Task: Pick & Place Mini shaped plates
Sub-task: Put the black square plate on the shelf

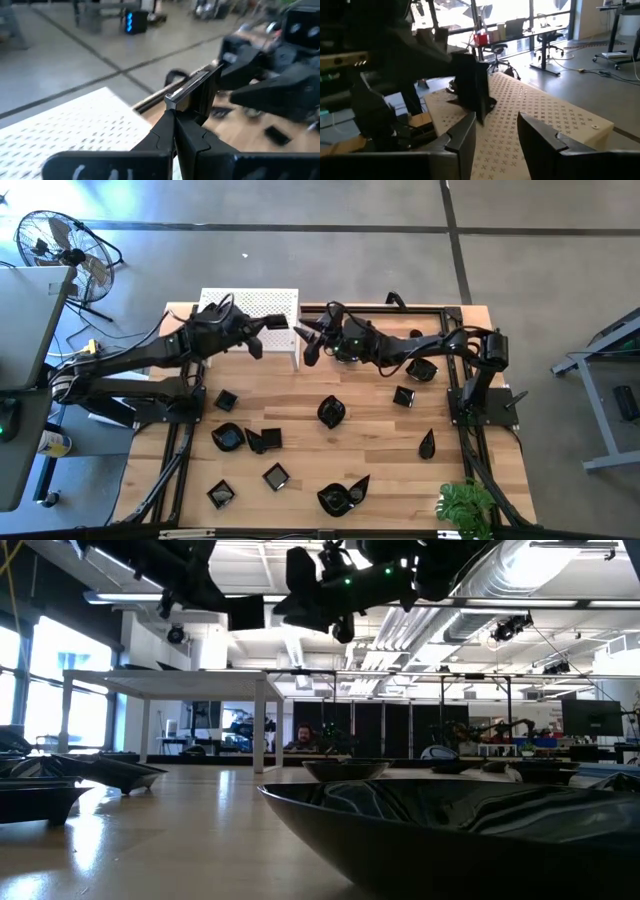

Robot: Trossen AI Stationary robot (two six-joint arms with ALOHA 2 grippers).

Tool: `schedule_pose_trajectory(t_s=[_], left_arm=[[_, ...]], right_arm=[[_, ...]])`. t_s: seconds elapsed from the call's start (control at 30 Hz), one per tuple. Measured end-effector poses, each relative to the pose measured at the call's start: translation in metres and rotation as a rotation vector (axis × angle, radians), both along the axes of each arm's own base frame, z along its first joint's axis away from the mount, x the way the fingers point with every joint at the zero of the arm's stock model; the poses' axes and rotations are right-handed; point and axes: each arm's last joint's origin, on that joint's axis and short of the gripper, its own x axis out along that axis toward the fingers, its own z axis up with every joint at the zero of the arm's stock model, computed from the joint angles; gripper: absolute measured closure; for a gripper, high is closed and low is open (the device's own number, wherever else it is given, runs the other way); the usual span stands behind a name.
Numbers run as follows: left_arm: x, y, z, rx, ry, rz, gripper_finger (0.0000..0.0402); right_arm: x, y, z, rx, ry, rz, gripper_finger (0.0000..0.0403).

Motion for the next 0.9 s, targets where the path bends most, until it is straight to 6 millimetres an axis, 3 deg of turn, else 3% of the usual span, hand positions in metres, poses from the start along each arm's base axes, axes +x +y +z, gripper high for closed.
schedule_pose_trajectory(t_s=[0.23, 0.37, 0.63, 0.9], left_arm=[[-0.017, 0.019, 0.024, -0.127, 0.105, 0.090, 0.0401], [-0.024, 0.037, 0.026, -0.220, 0.079, 0.061, 0.0401], [-0.021, 0.074, 0.008, -0.396, 0.065, 0.005, 0.0401], [-0.010, 0.098, -0.014, -0.556, 0.069, -0.031, 0.0401]], right_arm=[[0.001, 0.003, -0.008, 0.003, 0.091, 0.092, 0.0272], [0.001, 0.005, -0.010, 0.008, 0.103, 0.121, 0.0285], [0.002, 0.012, -0.010, -0.018, 0.113, 0.152, 0.0303], [0.002, 0.013, -0.010, -0.018, 0.113, 0.153, 0.0306]])
